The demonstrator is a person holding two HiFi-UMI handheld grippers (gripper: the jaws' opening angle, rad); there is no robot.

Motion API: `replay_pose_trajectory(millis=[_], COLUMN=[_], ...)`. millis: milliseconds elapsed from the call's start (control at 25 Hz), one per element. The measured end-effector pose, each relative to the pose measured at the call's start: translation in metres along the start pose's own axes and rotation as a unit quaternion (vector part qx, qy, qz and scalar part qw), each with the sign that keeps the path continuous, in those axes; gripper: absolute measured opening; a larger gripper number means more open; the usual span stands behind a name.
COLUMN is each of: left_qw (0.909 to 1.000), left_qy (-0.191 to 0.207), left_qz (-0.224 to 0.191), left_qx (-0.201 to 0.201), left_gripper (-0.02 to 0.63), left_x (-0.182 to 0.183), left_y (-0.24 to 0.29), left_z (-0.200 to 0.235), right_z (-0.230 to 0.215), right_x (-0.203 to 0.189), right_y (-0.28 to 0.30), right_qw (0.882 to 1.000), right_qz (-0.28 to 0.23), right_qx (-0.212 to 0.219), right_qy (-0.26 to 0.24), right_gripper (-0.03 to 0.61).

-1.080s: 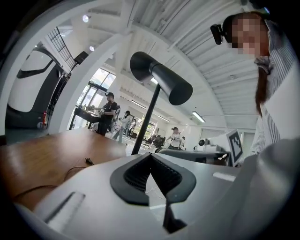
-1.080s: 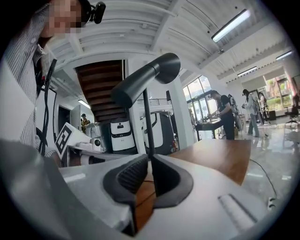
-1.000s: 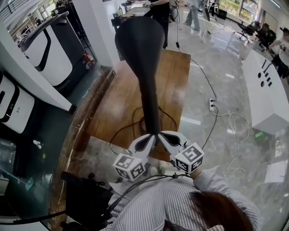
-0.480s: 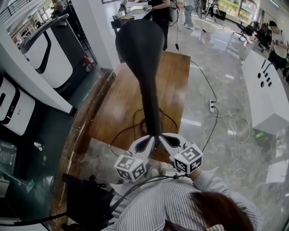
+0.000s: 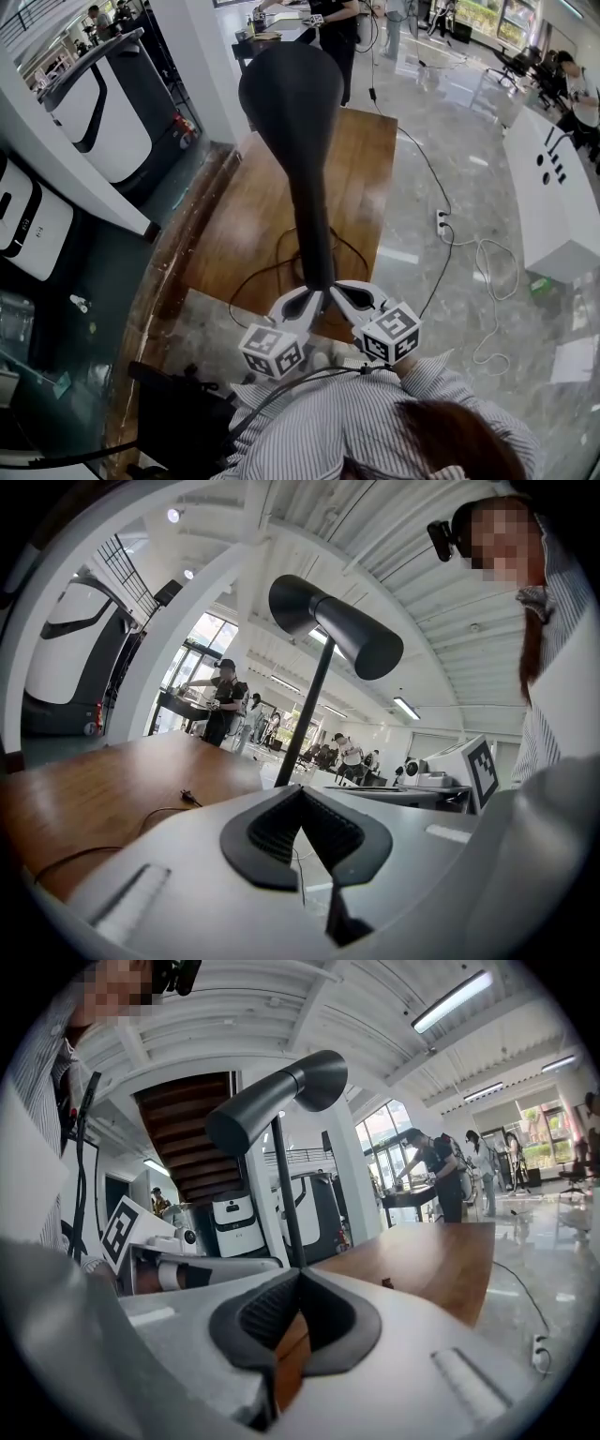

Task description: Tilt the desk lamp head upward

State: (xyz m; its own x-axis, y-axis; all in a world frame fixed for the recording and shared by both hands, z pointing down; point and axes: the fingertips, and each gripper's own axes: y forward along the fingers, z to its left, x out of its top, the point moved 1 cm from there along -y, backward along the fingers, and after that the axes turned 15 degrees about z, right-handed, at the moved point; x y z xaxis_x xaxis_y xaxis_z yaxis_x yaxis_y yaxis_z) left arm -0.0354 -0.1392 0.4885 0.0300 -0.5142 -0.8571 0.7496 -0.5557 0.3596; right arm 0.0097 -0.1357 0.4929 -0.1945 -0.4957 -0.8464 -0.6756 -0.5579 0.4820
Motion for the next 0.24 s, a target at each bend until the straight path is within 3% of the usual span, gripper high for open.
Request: replay_pose_trajectory(millis=[240], left_qw=[1.0], left_qy=[0.002], left_qz=[0.001], left_qx=[-0.001], left_gripper=[0.006], left_x=[0.0004], left_y=[0.007], left_z=[-0.0036], right_z=[-0.0016], right_x=[0.0005], right_y=[0.002], right_qw=[1.0], right_qz=[0.004], right_qx=[0.007], right_qy=[-0.011], right_gripper=[0.002])
